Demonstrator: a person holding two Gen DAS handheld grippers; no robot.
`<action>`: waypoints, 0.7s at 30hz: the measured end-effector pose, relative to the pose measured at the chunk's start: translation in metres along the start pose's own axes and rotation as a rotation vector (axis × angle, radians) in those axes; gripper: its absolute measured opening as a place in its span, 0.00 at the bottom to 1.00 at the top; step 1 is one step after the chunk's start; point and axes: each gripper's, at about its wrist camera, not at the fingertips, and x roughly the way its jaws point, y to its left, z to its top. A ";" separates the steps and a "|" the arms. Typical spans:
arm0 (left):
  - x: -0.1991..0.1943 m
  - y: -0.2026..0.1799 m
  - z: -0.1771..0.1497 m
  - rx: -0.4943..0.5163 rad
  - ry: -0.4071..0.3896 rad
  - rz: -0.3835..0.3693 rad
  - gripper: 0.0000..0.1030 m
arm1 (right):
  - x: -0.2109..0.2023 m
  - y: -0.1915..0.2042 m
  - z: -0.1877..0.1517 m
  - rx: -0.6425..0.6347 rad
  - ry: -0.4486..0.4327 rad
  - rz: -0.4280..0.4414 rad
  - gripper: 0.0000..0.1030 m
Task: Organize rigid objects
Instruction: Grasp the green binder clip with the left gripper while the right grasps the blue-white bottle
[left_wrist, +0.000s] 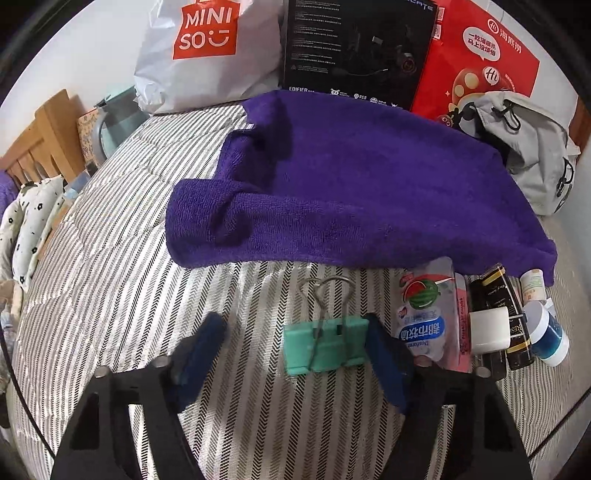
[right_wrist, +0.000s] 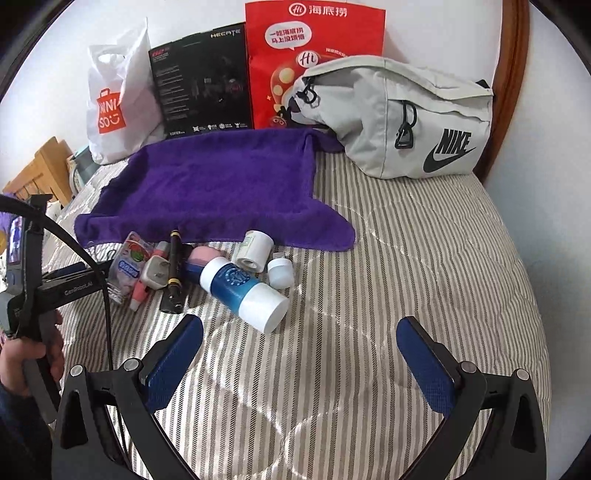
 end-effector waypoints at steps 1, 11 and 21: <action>-0.002 -0.001 -0.001 0.002 -0.001 -0.003 0.54 | 0.003 -0.001 0.001 0.003 0.003 -0.007 1.00; -0.010 -0.007 -0.007 0.054 -0.013 -0.005 0.39 | 0.033 -0.008 0.007 0.011 0.030 0.020 0.99; -0.011 -0.007 -0.008 0.066 -0.022 -0.013 0.39 | 0.069 0.023 0.009 -0.129 0.037 0.078 0.92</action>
